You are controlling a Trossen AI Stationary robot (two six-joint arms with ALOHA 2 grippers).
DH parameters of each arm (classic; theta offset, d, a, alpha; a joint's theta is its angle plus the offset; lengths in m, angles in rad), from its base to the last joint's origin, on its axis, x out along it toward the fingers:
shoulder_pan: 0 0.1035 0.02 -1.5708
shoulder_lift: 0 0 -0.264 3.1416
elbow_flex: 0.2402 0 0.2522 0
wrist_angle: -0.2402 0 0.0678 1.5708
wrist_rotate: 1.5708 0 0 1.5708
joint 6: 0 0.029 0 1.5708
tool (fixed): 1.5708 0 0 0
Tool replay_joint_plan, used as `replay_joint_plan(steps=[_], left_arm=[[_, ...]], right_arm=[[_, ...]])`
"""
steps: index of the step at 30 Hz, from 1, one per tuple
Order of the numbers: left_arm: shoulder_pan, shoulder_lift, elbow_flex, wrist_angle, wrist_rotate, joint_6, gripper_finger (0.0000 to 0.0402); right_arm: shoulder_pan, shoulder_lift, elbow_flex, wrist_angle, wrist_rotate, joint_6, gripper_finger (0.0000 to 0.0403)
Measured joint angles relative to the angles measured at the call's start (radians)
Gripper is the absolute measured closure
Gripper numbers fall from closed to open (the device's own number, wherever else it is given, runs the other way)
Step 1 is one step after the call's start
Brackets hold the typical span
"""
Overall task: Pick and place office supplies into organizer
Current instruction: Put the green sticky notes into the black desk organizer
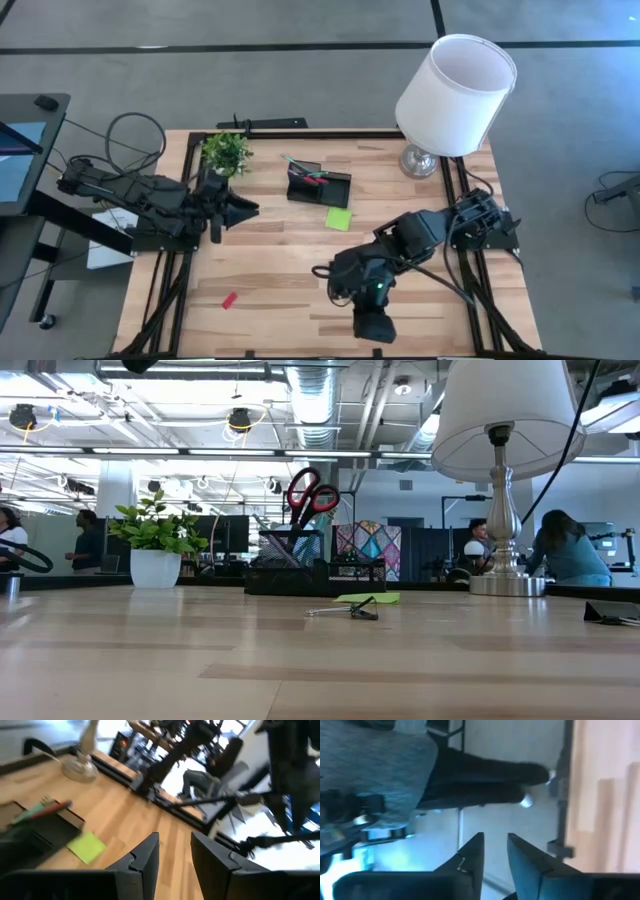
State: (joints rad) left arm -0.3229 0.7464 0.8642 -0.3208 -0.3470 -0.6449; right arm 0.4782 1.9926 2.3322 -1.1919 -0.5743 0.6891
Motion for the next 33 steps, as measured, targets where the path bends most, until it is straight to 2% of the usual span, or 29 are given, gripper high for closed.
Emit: replay_joint_plan(steps=[2,5,10,15,21,33], left_arm=[[0.000,0.000,0.000,-0.016,0.029,-0.003,0.0294],[0.000,0.000,0.000,-0.049,0.023,0.013,0.0294],[0.000,0.000,0.000,-0.098,-0.051,0.020,0.0294],[0.000,0.000,0.000,-0.122,-0.114,0.020,0.0294],[0.000,0.000,0.000,-0.120,-0.115,0.014,0.0294],[0.000,0.010,0.000,-0.165,-0.103,-0.051,0.0294]], right_arm=[[0.000,0.000,0.000,0.005,-0.031,0.016,0.0306],[0.001,0.000,0.000,0.004,-0.020,0.017,0.0279],[0.002,0.013,0.000,0.011,0.019,0.018,0.0240],[0.005,0.012,0.000,-0.018,0.055,0.019,0.0218],[-0.005,0.012,0.000,-0.060,0.079,0.019,0.0217],[-0.003,0.025,0.000,-0.072,0.171,-0.041,0.0246]])
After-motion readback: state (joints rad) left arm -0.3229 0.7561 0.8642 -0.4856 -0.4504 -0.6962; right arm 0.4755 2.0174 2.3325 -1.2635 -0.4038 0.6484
